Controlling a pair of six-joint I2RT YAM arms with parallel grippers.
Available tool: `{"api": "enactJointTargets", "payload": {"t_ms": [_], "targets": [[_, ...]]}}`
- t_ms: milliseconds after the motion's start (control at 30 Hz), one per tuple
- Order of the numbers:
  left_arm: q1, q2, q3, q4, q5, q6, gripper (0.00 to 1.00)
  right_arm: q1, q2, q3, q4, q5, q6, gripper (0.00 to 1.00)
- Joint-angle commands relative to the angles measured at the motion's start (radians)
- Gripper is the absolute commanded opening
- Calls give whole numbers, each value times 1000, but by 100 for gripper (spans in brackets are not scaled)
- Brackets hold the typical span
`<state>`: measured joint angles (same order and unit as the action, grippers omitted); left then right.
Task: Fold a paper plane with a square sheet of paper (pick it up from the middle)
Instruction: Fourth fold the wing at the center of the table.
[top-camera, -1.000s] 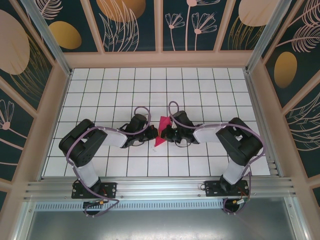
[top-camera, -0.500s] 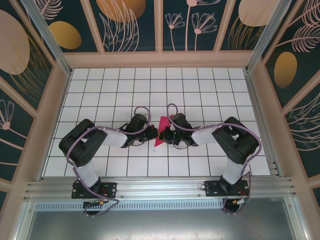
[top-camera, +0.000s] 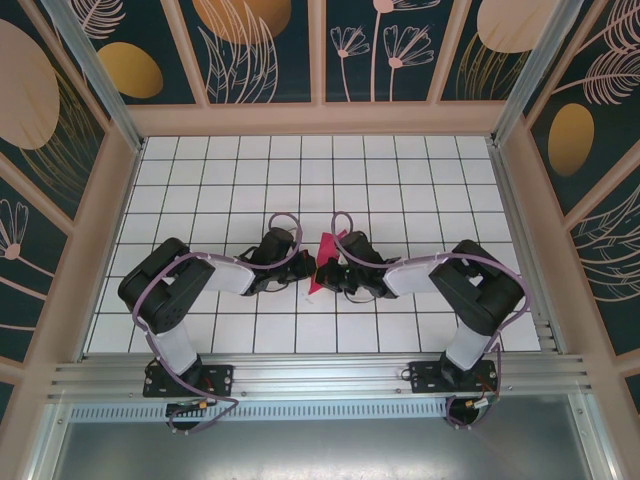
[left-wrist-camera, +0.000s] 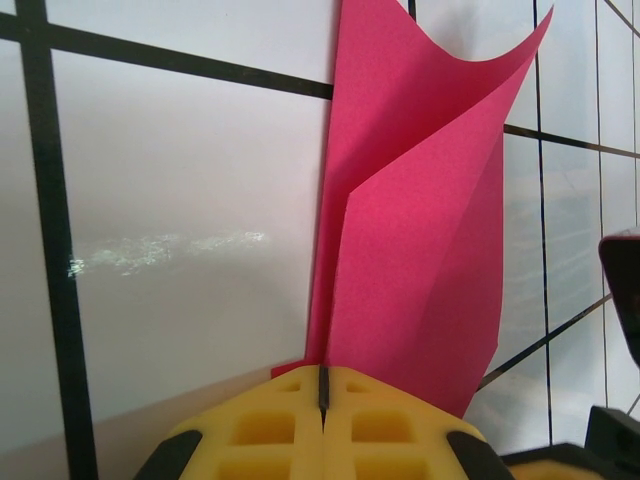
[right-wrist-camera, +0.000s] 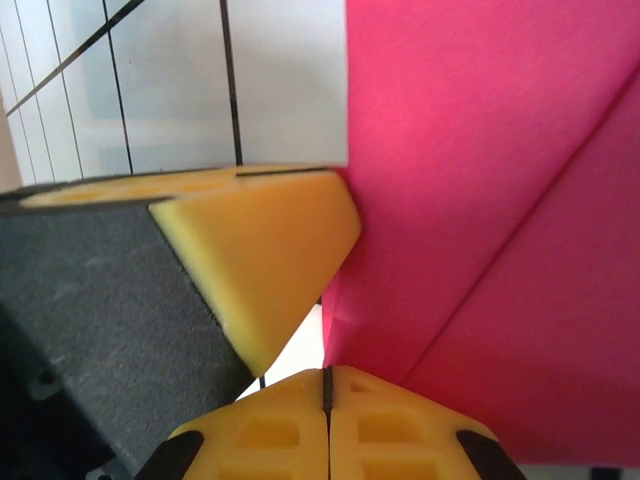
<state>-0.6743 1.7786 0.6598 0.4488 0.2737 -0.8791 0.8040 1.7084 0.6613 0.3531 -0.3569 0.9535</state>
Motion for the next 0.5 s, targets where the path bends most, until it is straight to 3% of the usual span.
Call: {"api": "enactJointTargets", "payload": {"t_ms": [0, 333, 467], "targets": [[7, 82, -21, -98, -97, 34, 0, 25, 0, -8, 63, -11, 21, 6], [8, 86, -20, -87, -90, 28, 0, 35, 112, -38, 107, 14, 51, 6], [7, 86, -25, -81, -88, 28, 0, 34, 85, -42, 110, 18, 49, 6]]}}
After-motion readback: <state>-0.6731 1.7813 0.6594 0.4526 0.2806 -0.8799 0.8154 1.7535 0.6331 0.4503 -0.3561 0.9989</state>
